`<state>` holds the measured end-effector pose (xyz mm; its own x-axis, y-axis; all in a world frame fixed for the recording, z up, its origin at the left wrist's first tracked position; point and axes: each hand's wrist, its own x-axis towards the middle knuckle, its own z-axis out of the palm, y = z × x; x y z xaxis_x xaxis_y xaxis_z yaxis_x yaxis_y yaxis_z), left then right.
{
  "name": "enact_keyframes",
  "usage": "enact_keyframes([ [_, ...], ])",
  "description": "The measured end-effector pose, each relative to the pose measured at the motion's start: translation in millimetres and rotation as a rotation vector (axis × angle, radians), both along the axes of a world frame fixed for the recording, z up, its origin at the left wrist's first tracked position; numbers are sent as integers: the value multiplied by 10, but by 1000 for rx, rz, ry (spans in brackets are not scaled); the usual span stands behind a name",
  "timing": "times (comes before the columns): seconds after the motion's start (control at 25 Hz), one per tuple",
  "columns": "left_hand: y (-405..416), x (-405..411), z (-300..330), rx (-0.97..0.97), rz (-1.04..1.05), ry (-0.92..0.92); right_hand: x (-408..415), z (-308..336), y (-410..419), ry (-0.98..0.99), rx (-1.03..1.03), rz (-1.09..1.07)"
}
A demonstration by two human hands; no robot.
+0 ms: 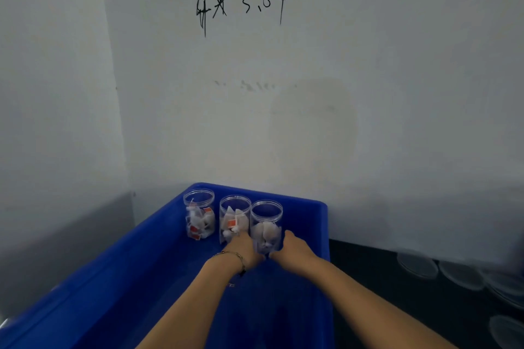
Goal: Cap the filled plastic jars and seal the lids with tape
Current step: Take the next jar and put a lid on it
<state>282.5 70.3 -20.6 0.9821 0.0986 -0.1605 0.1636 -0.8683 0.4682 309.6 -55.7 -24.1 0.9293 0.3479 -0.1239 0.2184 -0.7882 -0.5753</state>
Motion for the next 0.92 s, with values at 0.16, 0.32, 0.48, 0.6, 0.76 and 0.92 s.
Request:
enact_keyframes([
  [0.16,-91,325,-104,-330,173,-202,349,-19,178,238,272,-256],
  [0.32,-120,526,-359,-415,231,-295,451,-250,292,48,431,-359],
  [0.48,-104,624,-522,-442,271,-411,519,-388,323,-40,420,-279],
  [0.6,-114,673,-601,-427,307,-464,571,-377,362,53,396,-302],
  [0.76,-203,790,-549,-435,464,-416,529,-267,335,15,473,-331],
  [0.92,-261,632,-253,-508,541,-349,250,-90,182,-41,570,-273],
])
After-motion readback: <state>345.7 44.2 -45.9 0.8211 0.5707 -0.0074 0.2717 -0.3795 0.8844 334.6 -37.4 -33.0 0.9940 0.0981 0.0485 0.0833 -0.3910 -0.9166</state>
